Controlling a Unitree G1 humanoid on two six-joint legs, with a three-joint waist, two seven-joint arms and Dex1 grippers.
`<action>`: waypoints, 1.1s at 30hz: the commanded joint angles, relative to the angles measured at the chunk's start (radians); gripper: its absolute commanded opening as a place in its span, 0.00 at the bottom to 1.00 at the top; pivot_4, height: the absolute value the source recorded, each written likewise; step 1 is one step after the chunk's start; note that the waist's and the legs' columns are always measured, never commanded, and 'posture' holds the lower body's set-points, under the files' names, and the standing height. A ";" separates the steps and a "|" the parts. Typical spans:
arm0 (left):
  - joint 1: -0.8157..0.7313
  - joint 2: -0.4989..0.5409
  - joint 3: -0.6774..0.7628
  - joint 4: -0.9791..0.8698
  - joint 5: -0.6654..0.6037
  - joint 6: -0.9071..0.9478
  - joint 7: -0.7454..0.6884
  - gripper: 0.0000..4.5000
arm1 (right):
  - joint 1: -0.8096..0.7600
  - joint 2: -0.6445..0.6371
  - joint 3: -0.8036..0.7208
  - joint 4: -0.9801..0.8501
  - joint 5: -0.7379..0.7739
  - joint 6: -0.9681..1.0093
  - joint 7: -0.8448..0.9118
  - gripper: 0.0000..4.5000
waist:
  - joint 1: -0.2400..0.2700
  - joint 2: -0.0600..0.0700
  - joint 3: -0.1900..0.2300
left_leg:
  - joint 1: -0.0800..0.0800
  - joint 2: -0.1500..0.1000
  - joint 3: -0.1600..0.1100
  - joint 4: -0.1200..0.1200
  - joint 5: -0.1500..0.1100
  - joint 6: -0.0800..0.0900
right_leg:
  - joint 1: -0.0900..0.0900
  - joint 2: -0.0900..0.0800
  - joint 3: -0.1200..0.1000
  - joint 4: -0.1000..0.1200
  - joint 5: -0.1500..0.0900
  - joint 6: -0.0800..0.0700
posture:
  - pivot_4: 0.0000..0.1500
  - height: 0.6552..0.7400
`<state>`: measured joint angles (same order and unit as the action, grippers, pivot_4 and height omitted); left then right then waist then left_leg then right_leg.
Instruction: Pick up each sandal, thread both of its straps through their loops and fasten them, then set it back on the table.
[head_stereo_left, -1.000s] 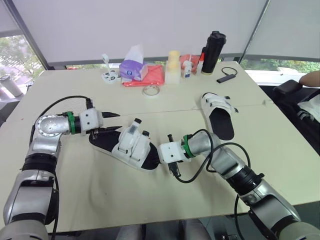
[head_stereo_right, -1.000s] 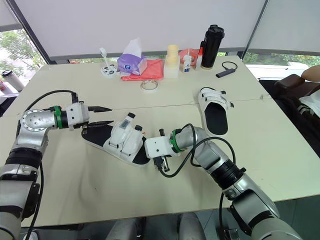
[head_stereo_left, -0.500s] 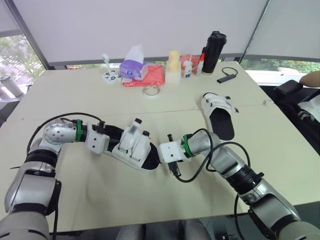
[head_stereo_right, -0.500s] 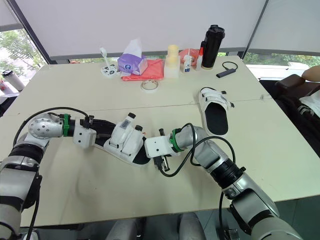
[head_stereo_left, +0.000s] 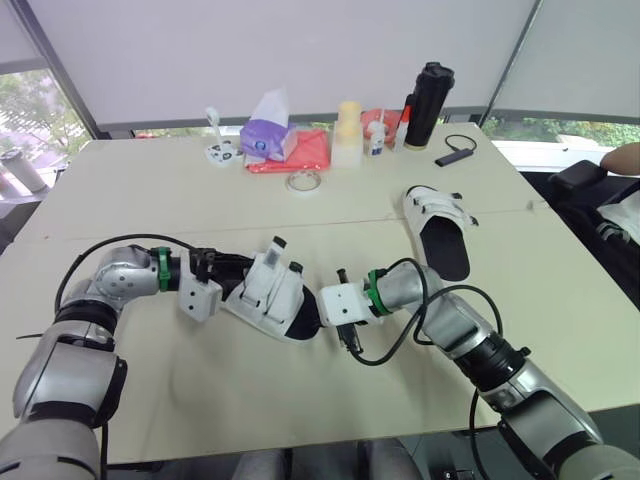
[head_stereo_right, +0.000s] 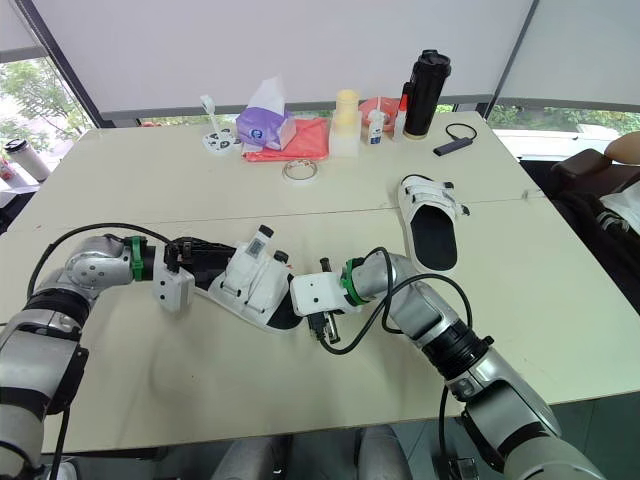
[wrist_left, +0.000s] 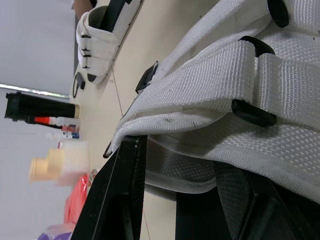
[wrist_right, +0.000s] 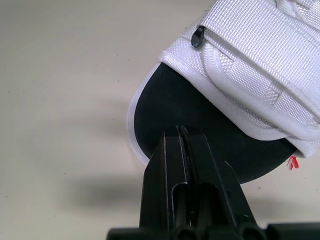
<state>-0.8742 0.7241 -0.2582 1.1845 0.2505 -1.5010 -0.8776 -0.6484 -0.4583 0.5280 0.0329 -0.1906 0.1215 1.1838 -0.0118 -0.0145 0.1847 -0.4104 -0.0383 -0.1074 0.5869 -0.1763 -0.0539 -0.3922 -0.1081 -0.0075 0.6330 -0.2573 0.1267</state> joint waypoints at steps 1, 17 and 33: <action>-0.015 0.031 0.000 -0.006 0.031 -0.011 0.062 0.44 | 0.015 -0.015 0.009 0.004 -0.009 0.010 0.003 0.00 | 0.000 0.000 0.000 | 0.000 0.000 0.000 0.000 0.000 0.000 | 0.000 0.000 0.000 0.000 0.000 0.000 | 1.00 1.00; 0.044 0.164 -0.029 -0.051 0.383 0.075 0.494 0.98 | 0.001 -0.007 0.017 0.021 -0.008 -0.006 0.009 0.00 | -0.003 0.000 0.000 | 0.000 0.000 0.001 0.000 0.000 0.000 | -0.001 0.000 0.000 0.001 0.000 0.001 | 1.00 1.00; -0.138 0.114 -0.386 -0.130 1.019 0.204 1.344 0.98 | 0.009 -0.022 0.008 0.000 -0.007 -0.001 0.015 0.00 | 0.017 0.000 0.000 | 0.000 0.000 0.001 0.003 0.000 0.000 | 0.001 0.000 0.000 0.001 0.000 0.005 | 1.00 1.00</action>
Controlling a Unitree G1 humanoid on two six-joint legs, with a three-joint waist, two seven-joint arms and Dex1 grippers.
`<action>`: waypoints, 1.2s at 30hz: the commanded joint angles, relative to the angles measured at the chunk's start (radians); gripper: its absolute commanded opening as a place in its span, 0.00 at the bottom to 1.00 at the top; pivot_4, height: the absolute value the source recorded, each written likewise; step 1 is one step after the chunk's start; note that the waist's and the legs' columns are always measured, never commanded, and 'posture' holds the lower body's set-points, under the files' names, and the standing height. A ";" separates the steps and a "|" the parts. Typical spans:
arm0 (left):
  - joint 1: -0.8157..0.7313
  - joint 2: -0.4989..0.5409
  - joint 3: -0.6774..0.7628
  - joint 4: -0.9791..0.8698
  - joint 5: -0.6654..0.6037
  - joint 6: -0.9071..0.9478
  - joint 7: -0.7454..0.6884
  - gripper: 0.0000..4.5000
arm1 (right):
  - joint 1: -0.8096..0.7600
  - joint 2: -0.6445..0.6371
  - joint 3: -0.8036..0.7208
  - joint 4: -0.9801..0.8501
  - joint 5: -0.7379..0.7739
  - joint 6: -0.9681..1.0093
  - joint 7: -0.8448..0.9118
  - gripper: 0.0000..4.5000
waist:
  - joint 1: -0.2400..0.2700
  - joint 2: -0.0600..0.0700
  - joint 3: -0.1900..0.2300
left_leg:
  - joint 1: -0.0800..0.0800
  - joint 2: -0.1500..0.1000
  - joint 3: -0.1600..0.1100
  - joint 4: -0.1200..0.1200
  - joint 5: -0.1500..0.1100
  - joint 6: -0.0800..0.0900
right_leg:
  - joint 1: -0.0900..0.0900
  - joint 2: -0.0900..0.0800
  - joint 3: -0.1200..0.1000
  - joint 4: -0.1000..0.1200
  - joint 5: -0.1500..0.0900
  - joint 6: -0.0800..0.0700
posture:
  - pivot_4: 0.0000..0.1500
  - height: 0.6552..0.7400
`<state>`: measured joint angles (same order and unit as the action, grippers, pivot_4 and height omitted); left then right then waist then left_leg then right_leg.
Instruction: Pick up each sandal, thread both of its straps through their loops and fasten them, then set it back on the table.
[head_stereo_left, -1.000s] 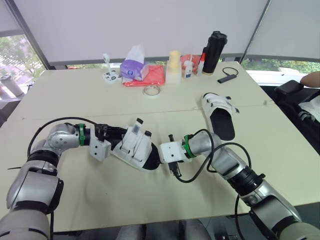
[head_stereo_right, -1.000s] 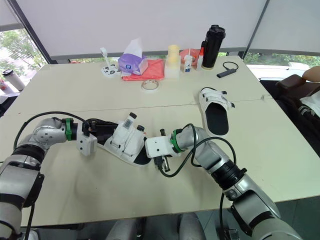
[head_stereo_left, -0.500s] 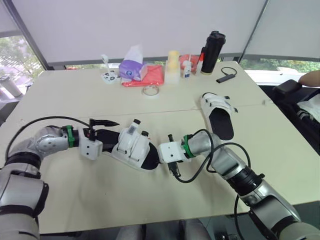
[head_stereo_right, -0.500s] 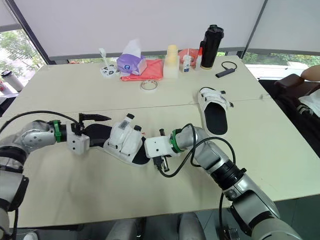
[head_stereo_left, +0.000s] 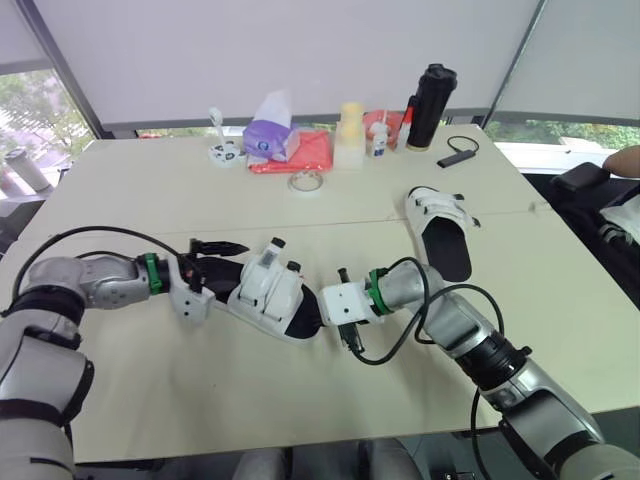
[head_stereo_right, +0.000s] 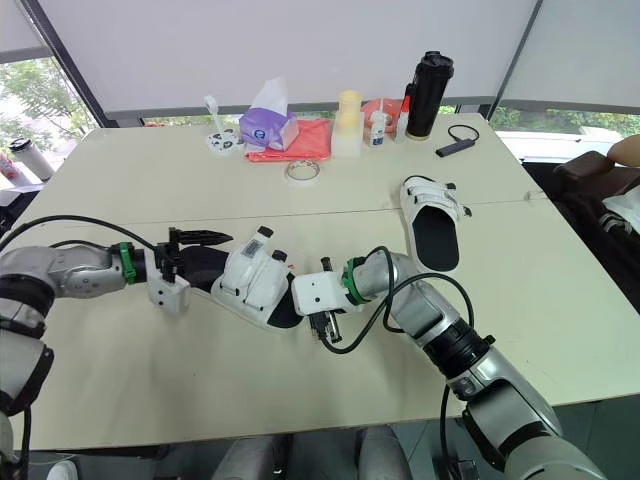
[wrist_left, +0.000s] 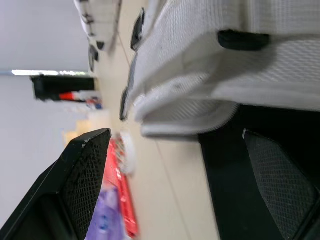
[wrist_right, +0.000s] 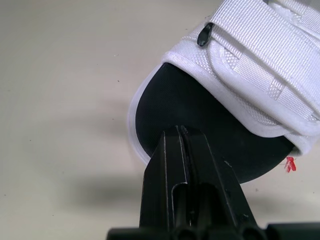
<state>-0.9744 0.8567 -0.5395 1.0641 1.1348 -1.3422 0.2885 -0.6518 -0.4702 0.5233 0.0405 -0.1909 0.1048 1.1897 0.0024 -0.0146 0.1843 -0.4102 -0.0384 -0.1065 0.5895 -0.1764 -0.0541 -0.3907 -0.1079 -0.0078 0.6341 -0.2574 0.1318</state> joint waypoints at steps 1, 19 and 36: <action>-0.052 -0.023 -0.142 -0.003 0.170 0.055 0.237 0.98 | 0.014 -0.011 0.012 -0.011 -0.006 0.017 0.009 0.00 | 0.005 0.000 0.000 | 0.000 0.000 0.000 0.000 0.000 0.000 | 0.000 0.000 0.000 0.000 0.000 0.000 | 1.00 1.00; -0.256 -0.089 -0.699 0.006 0.538 0.107 1.008 0.98 | 0.074 -0.179 -0.184 -0.425 0.182 0.324 0.041 0.00 | 0.008 -0.001 0.000 | -0.015 -0.002 0.000 0.003 0.000 0.000 | -0.012 -0.001 0.000 0.000 0.000 0.003 | 1.00 1.00; -0.309 -0.115 -0.799 0.024 0.486 0.042 1.102 0.21 | 0.117 -0.245 -0.200 -0.496 0.205 0.385 -0.040 0.00 | 0.010 -0.006 0.003 | -0.017 -0.002 0.000 0.006 0.000 0.000 | -0.013 -0.001 0.000 0.000 0.000 0.004 | 1.00 1.00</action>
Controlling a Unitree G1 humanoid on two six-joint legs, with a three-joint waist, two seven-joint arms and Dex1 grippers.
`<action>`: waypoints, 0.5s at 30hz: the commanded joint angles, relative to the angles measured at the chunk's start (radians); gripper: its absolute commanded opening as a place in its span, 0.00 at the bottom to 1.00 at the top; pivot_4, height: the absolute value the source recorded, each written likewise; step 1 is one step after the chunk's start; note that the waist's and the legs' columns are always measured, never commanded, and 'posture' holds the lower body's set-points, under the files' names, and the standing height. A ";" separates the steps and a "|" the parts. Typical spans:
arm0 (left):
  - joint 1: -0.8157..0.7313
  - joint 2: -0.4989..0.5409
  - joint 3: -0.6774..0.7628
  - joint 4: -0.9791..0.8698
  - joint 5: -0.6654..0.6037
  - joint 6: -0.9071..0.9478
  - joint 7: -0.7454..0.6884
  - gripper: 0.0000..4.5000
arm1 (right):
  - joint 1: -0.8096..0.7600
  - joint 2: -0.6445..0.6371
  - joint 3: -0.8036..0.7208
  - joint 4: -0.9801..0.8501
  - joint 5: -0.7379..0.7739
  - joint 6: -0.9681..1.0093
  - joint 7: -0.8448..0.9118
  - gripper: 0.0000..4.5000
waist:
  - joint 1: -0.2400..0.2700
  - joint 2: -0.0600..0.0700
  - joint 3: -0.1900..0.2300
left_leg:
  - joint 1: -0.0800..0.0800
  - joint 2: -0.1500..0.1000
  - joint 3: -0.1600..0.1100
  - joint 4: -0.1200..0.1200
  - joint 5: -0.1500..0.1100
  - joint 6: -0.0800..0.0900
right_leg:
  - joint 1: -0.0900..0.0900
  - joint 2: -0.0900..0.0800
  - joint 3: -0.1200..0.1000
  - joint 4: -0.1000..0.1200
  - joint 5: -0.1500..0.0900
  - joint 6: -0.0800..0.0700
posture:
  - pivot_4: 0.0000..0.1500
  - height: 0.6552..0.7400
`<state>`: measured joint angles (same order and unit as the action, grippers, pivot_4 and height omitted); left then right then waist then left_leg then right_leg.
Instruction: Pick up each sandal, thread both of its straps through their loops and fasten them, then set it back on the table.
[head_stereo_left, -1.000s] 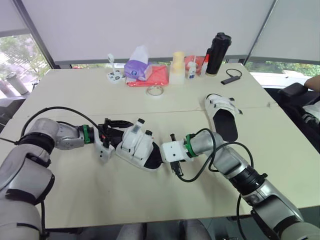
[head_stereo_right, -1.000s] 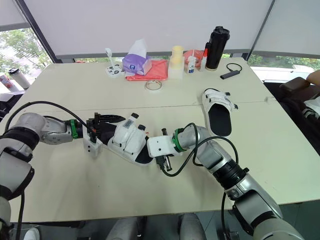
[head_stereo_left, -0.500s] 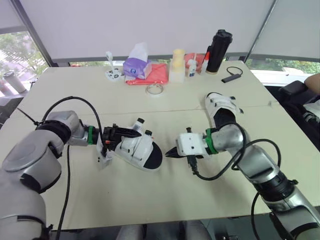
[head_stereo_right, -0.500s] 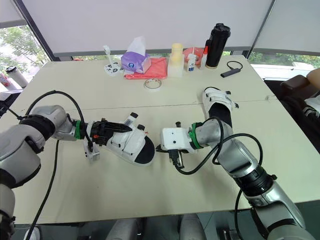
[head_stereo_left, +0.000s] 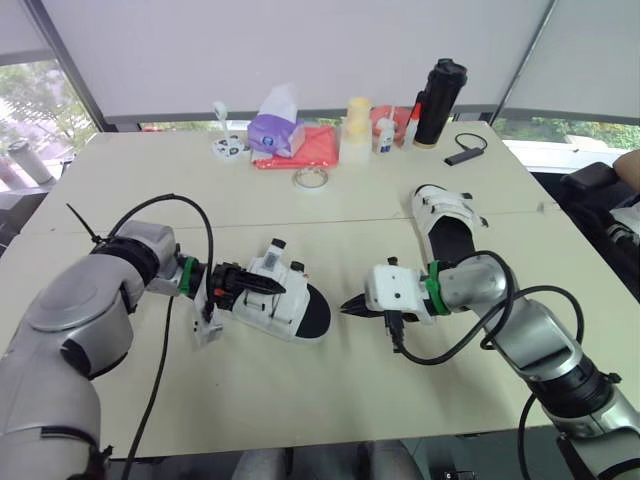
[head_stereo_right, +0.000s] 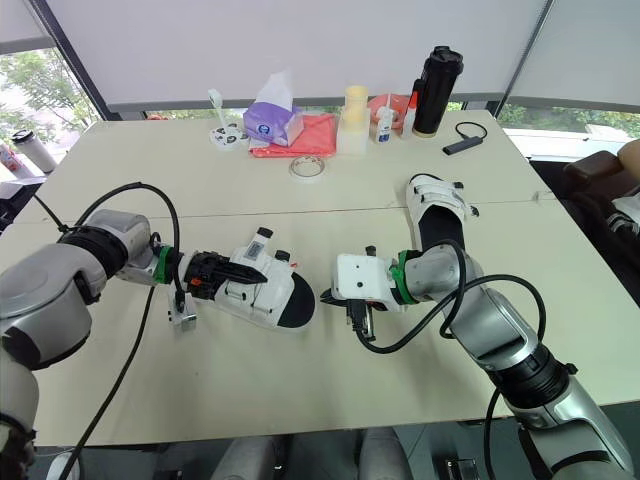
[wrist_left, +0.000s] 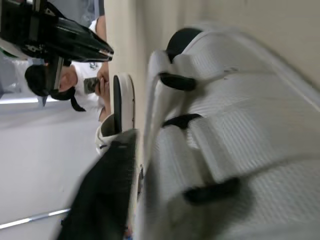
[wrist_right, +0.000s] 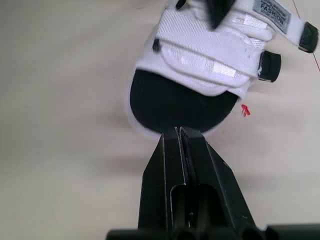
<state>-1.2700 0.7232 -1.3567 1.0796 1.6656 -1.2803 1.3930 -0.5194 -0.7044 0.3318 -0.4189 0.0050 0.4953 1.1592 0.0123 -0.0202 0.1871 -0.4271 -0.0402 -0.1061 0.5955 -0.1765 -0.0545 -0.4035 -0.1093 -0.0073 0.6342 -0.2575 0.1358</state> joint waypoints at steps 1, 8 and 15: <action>-0.013 0.021 0.025 0.011 -0.055 -0.025 -0.009 0.09 | -0.016 -0.010 -0.006 -0.036 0.010 -0.007 -0.011 0.00 | 0.000 -0.001 0.000 | 0.000 0.000 0.000 0.000 0.000 0.000 | 0.000 0.000 0.000 0.000 0.000 0.000 | 1.00 1.00; -0.004 0.026 0.177 0.112 -0.252 -0.065 -0.206 0.01 | -0.020 -0.005 0.007 -0.031 0.011 -0.013 -0.020 0.00 | -0.002 -0.001 0.001 | 0.000 0.000 0.000 0.001 0.000 0.000 | 0.000 0.000 0.000 0.000 0.000 0.000 | 1.00 1.00; 0.107 -0.008 0.525 0.243 -0.653 0.148 -0.688 0.01 | -0.033 0.017 0.030 -0.015 0.003 -0.025 -0.036 0.00 | -0.003 -0.001 0.001 | 0.000 0.000 0.000 0.001 0.000 0.000 | 0.000 0.000 0.000 0.001 0.000 0.000 | 1.00 1.00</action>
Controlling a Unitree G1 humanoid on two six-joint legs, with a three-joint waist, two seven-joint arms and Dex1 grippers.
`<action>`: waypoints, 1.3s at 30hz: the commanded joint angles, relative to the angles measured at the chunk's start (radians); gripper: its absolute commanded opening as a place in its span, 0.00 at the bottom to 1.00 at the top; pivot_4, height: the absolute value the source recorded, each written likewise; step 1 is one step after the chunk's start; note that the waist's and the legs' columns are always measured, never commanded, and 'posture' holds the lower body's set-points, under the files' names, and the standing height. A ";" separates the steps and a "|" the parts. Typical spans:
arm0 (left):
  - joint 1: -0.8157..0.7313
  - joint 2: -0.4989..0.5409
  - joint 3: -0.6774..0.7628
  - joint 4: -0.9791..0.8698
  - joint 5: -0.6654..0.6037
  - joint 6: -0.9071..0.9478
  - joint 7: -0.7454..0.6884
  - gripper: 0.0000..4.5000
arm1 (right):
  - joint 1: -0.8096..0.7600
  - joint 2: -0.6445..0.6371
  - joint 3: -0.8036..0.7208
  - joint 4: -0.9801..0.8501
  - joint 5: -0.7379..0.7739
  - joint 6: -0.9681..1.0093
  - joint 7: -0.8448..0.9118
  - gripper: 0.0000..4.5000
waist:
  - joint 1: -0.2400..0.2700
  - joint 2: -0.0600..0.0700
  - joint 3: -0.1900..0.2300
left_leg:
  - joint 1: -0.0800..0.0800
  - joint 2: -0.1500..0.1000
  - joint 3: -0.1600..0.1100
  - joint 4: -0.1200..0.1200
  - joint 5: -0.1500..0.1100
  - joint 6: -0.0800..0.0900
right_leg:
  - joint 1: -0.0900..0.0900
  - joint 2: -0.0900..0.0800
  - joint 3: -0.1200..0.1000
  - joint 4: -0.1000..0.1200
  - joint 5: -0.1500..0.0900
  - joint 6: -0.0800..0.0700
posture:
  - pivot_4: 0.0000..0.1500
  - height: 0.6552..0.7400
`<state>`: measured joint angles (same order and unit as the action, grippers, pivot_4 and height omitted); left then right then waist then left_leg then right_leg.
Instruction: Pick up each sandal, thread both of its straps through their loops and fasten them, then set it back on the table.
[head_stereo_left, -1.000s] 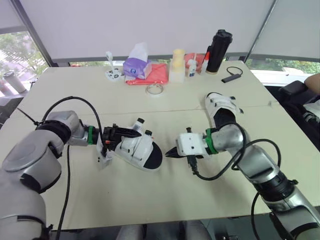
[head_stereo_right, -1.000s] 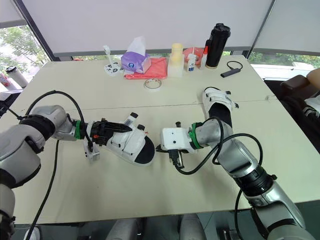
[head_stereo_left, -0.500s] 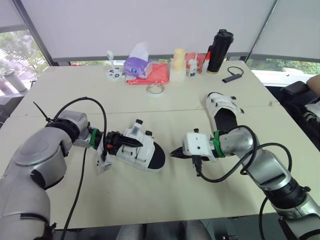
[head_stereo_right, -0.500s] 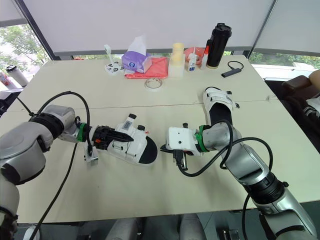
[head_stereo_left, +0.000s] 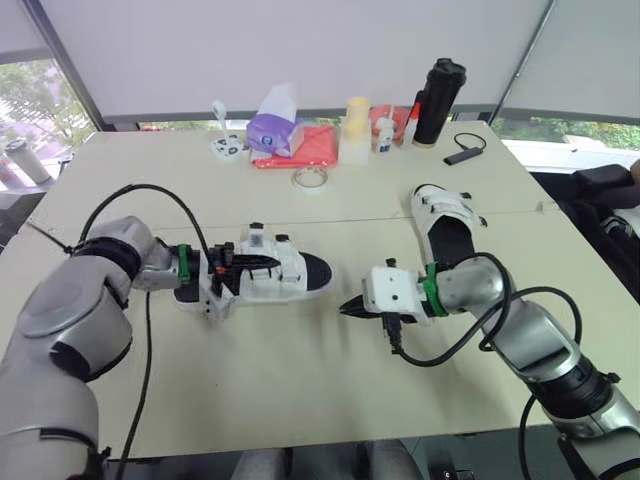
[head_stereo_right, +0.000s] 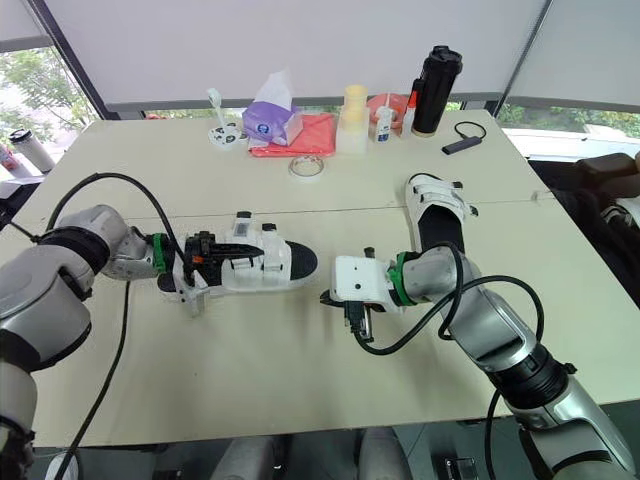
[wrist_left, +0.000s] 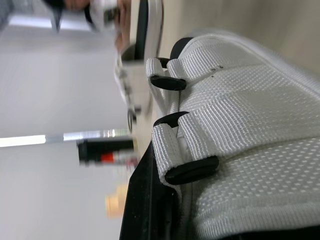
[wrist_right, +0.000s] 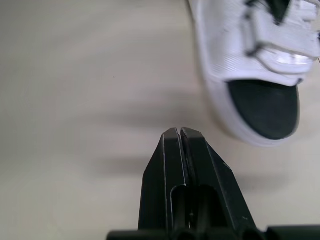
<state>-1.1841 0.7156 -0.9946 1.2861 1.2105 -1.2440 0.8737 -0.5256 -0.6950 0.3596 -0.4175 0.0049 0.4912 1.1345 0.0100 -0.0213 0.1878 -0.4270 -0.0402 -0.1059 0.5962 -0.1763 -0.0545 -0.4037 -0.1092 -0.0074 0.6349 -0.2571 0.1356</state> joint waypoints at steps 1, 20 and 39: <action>0.041 -0.019 0.234 0.050 -0.279 0.171 -0.283 0.01 | -0.029 0.009 0.005 -0.012 0.001 -0.025 -0.013 0.00 | -0.001 0.000 0.000 | 0.000 0.000 0.000 0.000 0.000 0.000 | 0.000 0.000 0.000 0.001 0.000 0.000 | 1.00 1.00; 0.111 -0.234 0.528 -0.101 -0.539 0.964 -0.830 0.01 | -0.045 0.033 0.033 0.023 -0.004 -0.051 -0.048 0.00 | 0.000 0.001 0.000 | 0.001 -0.001 -0.003 0.011 0.000 0.000 | 0.003 0.000 0.000 0.010 0.002 -0.003 | 1.00 1.00; 0.040 -0.274 0.473 0.006 -0.480 1.218 -0.821 0.01 | -0.034 0.033 0.042 0.008 0.001 -0.034 -0.078 0.00 | -0.031 0.001 0.000 | 0.001 -0.001 -0.003 0.012 0.000 0.000 | 0.001 0.001 0.000 0.013 0.001 -0.001 | 1.00 1.00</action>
<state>-1.1401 0.4231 -0.5424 1.2575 0.7501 -0.0617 0.0575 -0.5562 -0.6645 0.4180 -0.3777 0.0027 0.4550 1.0651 -0.0210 -0.0208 0.1876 -0.4258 -0.0408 -0.1094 0.6079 -0.1765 -0.0542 -0.4024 -0.1084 -0.0074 0.6476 -0.2566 0.1345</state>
